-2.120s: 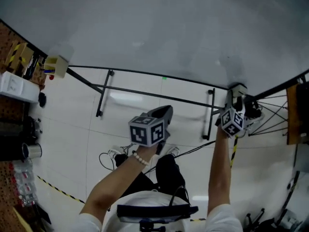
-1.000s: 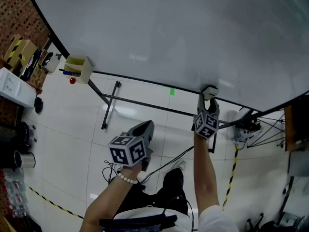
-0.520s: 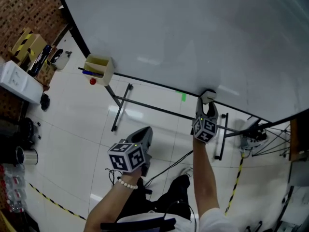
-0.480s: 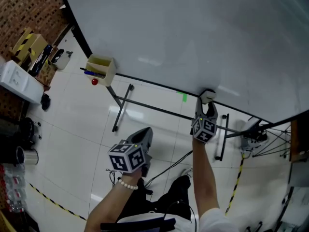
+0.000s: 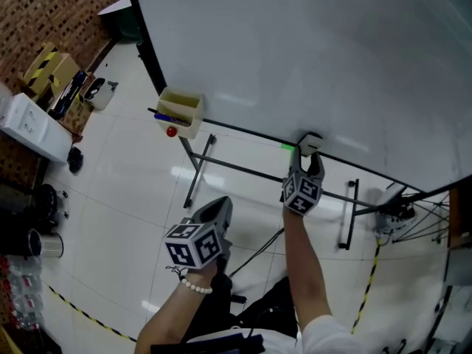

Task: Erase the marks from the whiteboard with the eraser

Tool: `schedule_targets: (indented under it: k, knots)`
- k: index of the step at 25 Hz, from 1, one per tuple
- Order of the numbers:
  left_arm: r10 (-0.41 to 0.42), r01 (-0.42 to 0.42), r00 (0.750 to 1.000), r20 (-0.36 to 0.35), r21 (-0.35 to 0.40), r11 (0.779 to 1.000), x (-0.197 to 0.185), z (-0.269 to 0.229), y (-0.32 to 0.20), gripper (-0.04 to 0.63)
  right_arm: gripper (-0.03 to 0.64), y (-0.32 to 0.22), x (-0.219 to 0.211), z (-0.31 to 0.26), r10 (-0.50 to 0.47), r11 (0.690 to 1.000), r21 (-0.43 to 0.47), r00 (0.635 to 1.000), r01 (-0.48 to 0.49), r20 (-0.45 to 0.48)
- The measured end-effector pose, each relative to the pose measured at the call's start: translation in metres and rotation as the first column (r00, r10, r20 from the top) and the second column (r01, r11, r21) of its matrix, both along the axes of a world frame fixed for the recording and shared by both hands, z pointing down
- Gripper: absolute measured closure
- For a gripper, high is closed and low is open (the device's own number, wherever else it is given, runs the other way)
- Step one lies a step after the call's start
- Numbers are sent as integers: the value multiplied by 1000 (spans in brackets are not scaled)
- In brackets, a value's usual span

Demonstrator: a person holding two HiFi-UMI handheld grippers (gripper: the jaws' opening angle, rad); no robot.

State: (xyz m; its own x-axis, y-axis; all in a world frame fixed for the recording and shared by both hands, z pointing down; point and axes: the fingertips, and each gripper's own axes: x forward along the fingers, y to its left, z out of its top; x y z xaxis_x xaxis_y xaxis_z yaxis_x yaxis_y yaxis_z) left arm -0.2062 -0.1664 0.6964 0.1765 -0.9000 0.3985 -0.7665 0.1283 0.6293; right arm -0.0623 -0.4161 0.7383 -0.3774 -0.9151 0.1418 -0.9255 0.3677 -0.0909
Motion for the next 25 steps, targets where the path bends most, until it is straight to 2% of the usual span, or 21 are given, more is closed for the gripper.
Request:
schedule_targets:
  k: [8, 17, 25]
  knots:
    - [-9, 9, 1000, -4, 14, 1000, -58, 7, 12, 606, 360, 11, -55, 2, 31, 1000, 4, 999, -31, 22]
    - [-45, 45, 998, -32, 20, 999, -123, 25, 25, 607, 360, 33, -162, 1, -52, 998, 35, 998, 51, 25]
    - [-79, 82, 995, -64, 49, 995, -173, 35, 35, 607, 362, 44, -224, 7, -28, 1000, 9, 999, 28, 18]
